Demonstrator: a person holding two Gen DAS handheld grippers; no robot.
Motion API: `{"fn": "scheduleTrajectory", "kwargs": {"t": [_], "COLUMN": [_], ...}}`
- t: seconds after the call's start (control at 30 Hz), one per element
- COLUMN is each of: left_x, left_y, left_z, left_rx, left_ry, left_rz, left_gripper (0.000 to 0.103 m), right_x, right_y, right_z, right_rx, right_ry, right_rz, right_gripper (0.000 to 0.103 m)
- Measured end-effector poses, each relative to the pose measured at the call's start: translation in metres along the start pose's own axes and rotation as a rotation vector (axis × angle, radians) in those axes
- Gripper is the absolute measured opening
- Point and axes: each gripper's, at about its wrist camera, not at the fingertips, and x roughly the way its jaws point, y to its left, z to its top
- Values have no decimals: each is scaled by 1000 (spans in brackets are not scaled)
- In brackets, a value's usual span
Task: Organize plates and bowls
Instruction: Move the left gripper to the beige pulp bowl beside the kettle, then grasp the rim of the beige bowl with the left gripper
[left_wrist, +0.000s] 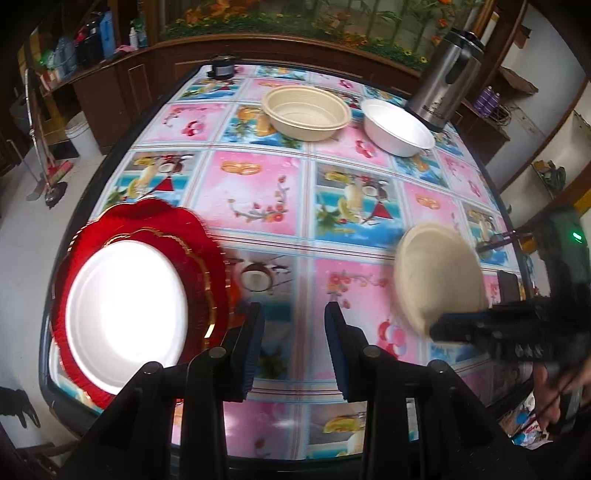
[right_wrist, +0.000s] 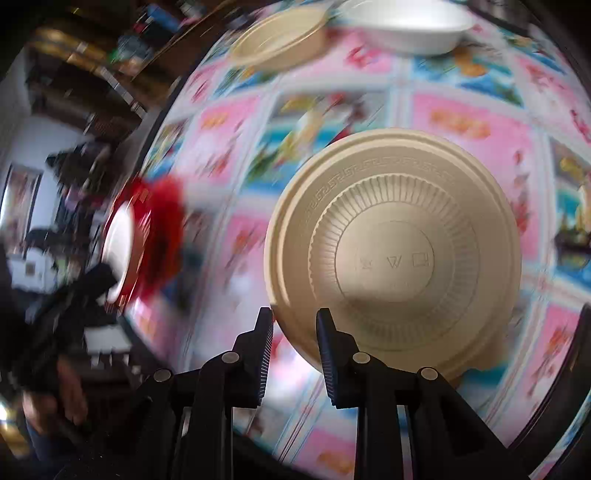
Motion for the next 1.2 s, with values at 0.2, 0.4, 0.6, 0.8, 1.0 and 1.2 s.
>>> {"fn": "scheduleTrajectory", "kwargs": {"t": [0.2,0.4,0.6,0.8,1.0,1.2], "left_x": [9,21,38,64,83,98], "left_y": [-13,-34,-59,-75,-79,-85], "left_z": [0,3,10,28,37,38], "left_rx": [4,23,49,85,70,81], "left_ry": [17,44,90,131,156,176], "left_rz": [-41,-89,-142,-139,-168,-152], "left_gripper": [33,33,33,33,38,39], "right_x": [-62,-92,-90,-80,-74,-66], "right_y": [-5,-38,-63,-77,-82,-88], "right_z": [-21,-45,-66,-75,-78,-78], "right_rx": [14,127,225,278,281,294], "right_ry": [-198,-282,-281,-266,-253,-233], "right_rz": [-55,-89,-67,-50,-42,-21], "right_gripper": [27,26,26,26,27,27]}}
